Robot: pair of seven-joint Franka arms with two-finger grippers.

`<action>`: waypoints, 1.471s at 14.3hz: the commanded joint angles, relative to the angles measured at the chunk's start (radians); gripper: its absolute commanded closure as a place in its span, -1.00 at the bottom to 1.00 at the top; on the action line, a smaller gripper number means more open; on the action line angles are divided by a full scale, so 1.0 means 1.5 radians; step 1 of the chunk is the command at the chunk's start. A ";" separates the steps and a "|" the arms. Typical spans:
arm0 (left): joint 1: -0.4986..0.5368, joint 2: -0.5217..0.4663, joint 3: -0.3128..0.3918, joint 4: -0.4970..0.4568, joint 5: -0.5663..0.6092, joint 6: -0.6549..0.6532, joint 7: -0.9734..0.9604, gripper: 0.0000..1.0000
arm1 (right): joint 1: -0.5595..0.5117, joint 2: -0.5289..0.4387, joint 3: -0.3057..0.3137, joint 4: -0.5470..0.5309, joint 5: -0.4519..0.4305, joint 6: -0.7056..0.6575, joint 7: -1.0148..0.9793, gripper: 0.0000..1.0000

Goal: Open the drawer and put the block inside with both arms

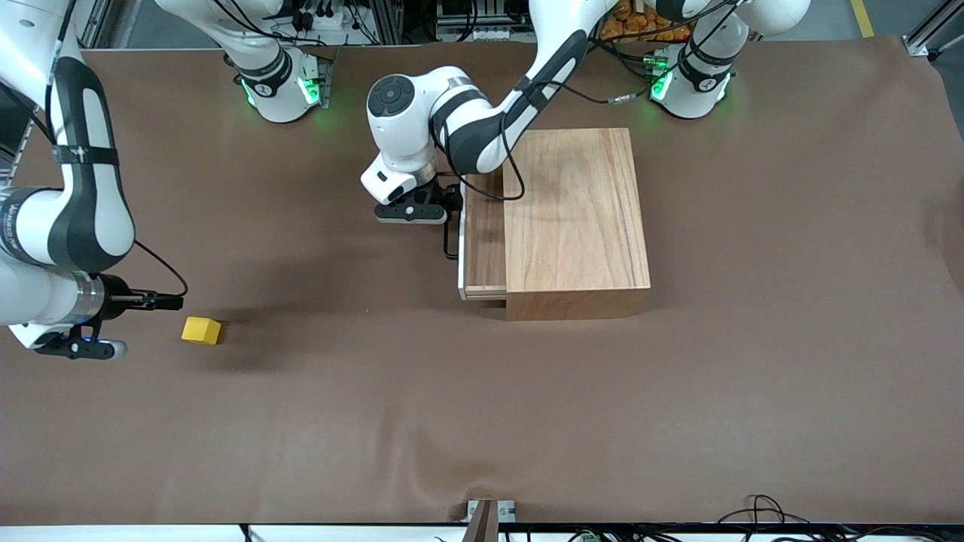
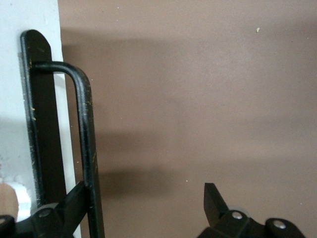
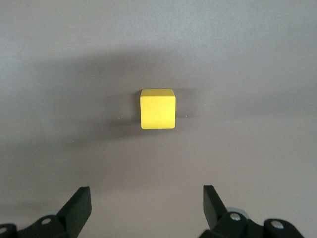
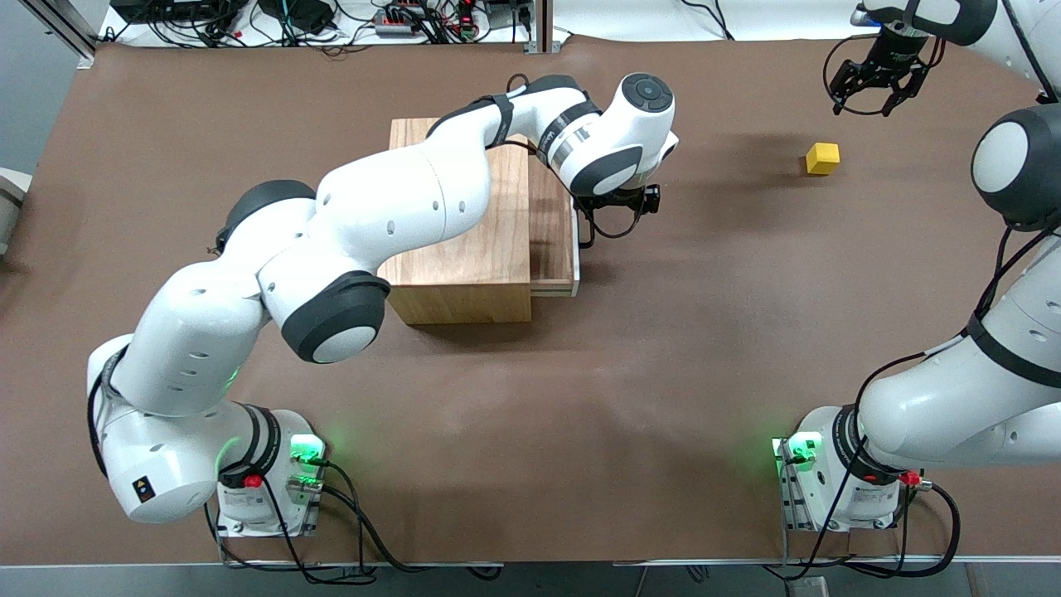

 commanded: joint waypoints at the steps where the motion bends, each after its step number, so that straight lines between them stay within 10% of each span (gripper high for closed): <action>1: -0.008 0.029 -0.007 0.046 -0.018 0.021 -0.020 -1.00 | -0.016 0.030 0.009 0.000 0.012 0.047 -0.005 -1.00; 12: -0.008 0.018 -0.014 0.070 -0.048 0.057 -0.029 -1.00 | -0.021 0.122 0.009 -0.036 0.007 0.186 -0.055 -1.00; 21: 0.082 -0.201 0.006 0.042 -0.007 -0.186 0.074 -1.00 | -0.022 0.149 0.009 -0.039 0.007 0.210 -0.055 -1.00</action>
